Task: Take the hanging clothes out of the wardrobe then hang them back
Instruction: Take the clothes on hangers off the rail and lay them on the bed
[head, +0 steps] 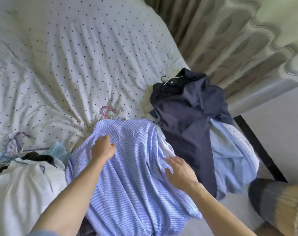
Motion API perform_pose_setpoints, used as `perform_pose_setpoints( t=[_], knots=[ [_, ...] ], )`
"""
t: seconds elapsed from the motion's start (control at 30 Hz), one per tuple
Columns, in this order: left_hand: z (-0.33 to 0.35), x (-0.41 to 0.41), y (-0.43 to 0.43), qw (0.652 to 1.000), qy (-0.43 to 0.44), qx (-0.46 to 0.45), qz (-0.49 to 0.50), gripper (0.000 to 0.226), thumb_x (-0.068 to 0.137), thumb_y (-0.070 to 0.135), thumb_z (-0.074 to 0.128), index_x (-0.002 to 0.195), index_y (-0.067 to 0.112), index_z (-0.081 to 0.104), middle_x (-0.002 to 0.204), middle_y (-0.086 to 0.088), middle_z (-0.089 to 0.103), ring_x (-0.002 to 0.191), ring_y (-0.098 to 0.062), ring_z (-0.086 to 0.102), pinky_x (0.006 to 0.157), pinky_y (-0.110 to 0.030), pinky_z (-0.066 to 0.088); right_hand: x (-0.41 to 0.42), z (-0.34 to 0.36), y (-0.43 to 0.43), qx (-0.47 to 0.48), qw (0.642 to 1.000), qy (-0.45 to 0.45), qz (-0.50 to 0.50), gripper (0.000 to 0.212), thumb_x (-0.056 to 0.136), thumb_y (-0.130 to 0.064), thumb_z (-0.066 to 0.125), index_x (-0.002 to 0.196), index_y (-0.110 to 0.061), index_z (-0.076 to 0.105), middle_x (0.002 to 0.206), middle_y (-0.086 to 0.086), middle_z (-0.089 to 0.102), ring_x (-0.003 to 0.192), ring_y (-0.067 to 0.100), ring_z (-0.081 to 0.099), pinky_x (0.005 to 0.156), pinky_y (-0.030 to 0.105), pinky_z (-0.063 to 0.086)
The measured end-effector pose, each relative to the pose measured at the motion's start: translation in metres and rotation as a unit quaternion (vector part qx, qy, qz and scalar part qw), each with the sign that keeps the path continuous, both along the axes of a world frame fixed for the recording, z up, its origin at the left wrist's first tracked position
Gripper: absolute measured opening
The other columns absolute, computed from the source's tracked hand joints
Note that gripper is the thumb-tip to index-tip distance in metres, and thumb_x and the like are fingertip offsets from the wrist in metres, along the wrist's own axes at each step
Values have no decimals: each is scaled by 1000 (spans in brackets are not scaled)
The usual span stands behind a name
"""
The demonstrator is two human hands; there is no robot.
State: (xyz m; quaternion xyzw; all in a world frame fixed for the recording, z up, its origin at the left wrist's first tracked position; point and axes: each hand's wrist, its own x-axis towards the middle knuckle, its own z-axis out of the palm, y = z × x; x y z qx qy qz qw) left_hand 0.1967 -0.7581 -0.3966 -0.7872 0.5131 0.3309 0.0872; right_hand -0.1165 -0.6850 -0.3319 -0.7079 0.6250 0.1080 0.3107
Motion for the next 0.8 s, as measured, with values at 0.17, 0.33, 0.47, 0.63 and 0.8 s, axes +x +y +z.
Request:
perform_pose_setpoints(
  t=[0.17,0.33,0.47,0.63,0.8],
  knots=[
    [79,-106,57,986,71,-3,-148,48,96,30,51,143,22,47,142,-5,52,130,-27,49,102,-39,43,-51,86,33,-74,994,-40,-69,38,98,-31,52,134,-28,59,136,-4,60,134,17,46,112,26,32],
    [161,-235,102,931,103,-116,-329,47,96,38,49,142,28,49,147,7,48,135,-16,44,109,-32,32,-138,174,114,-204,964,-48,-164,34,98,-38,54,131,-37,61,144,-10,53,140,13,41,112,27,34],
    [233,-351,142,845,110,-201,-484,60,87,60,37,137,31,53,145,10,49,136,-13,42,111,-34,29,-230,232,213,-297,911,-20,-286,29,95,-38,62,124,-37,67,140,-11,58,140,12,41,115,24,29],
    [297,-471,197,729,132,-296,-603,64,80,62,32,125,30,65,133,1,62,125,-21,56,104,-42,42,-313,292,342,-378,826,42,-416,29,94,-34,63,122,-34,69,139,-10,58,140,13,40,117,34,33],
    [358,-597,296,607,207,-309,-702,56,85,61,38,129,34,60,137,3,59,127,-19,54,107,-41,44,-362,325,498,-426,706,115,-553,29,95,-38,58,123,-37,68,138,-12,58,139,12,40,113,35,36]
  ],
)
